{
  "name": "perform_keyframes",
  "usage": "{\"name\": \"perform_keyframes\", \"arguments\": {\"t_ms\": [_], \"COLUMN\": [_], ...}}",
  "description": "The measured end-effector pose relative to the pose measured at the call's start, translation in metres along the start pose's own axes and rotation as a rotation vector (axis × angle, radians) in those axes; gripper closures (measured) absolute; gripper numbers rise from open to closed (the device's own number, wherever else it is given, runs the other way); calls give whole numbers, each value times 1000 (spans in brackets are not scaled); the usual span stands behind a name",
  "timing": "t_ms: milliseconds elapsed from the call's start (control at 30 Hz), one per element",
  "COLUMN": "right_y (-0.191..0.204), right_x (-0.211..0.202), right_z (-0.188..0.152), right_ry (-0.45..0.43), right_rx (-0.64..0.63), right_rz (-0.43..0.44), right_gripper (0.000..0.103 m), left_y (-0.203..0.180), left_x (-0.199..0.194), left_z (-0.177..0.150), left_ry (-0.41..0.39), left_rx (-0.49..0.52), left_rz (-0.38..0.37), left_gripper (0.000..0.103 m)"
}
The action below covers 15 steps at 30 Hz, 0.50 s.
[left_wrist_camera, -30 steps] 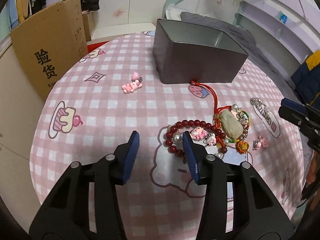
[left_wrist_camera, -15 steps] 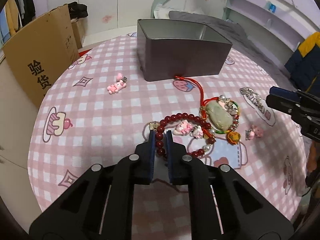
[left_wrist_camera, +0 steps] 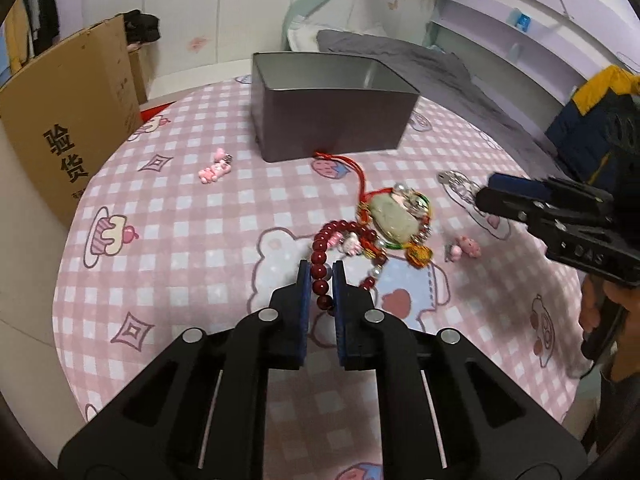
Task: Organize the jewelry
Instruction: 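Grasp the red bead bracelet with the left tool while the right tool grasps the silver charm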
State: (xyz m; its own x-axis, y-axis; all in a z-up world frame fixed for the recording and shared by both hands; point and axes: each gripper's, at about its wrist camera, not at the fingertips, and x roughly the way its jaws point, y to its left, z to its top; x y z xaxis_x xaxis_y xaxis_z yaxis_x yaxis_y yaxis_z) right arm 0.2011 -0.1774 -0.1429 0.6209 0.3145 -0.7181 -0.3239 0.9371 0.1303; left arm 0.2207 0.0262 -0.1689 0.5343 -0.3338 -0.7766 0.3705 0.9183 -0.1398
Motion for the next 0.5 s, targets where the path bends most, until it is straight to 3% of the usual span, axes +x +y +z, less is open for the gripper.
{"name": "perform_keyframes", "arguments": {"t_ms": [200, 433, 500], "right_y": [0, 4, 4], "right_x": [10, 34, 39], "right_z": [3, 9, 10], "right_ry": [20, 69, 78], "right_rx": [16, 26, 31], "right_rz": [37, 74, 87], "right_gripper": [64, 68, 73], "left_y": [2, 5, 7], "left_x": [6, 9, 9], "left_z": [-2, 1, 3], "left_ry": [37, 45, 44], "left_rx": [5, -9, -13], "left_rz": [47, 20, 18], "left_gripper": [91, 91, 91]}}
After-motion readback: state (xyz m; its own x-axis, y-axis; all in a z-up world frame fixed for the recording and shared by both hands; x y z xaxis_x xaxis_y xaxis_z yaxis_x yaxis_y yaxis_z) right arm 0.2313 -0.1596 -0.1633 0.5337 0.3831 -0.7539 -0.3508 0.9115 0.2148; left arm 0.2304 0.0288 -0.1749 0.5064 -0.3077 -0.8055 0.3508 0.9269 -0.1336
